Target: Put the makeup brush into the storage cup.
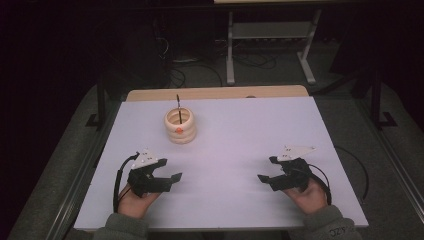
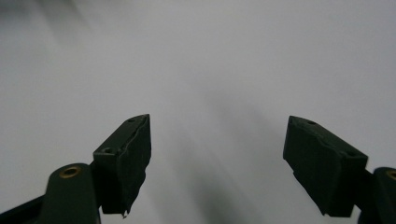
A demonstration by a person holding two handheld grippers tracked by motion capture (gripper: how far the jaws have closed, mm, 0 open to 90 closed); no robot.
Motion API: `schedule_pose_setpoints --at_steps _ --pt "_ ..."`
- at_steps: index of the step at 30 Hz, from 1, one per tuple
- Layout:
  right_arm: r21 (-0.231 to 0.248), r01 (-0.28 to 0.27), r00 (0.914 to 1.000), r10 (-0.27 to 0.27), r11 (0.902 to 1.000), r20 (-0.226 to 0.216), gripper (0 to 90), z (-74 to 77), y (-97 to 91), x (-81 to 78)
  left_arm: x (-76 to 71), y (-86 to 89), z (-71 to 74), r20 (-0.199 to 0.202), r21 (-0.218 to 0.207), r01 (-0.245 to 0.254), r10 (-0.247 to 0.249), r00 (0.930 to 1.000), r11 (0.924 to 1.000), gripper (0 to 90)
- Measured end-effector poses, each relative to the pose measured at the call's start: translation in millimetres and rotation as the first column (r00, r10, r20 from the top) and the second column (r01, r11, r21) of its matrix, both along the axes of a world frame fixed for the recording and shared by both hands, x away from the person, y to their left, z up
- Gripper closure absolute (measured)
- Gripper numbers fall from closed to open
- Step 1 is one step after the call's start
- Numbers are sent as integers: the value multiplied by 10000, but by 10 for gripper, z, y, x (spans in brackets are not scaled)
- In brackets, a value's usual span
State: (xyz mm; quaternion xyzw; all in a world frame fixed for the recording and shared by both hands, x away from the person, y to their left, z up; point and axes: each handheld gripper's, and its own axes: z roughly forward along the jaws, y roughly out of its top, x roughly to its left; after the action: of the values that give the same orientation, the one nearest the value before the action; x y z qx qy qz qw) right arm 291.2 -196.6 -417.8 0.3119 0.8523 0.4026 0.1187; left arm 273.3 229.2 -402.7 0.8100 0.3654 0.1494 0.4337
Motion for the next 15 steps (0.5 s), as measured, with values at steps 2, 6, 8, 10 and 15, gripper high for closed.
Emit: schedule_pose_setpoints --at_steps 2,6,8,10,15 --pt "0 10 10000 -10 10000 41 224 -6 -14 -1 -10 8 -1 -75 67 -3 4 10000 10000 238" --pt "28 89 10000 -90 10000 23 219 -9 -24 -23 -28 14 -5 -36 46 4 -4 10000 10000 236" --pt "-11 78 10000 -78 10000 -17 215 -21 -32 -32 -37 9 -10 -84 52 26 -25 10000 10000 235" --pt "22 104 9999 -105 9999 30 216 -31 -45 -48 -35 2 -16 -52 121 67 -66 10000 9999 233" --pt "179 161 9998 -158 9997 -133 210 -40 -64 -40 -27 -3 -39 -137 86 52 -50 9999 10000 227"
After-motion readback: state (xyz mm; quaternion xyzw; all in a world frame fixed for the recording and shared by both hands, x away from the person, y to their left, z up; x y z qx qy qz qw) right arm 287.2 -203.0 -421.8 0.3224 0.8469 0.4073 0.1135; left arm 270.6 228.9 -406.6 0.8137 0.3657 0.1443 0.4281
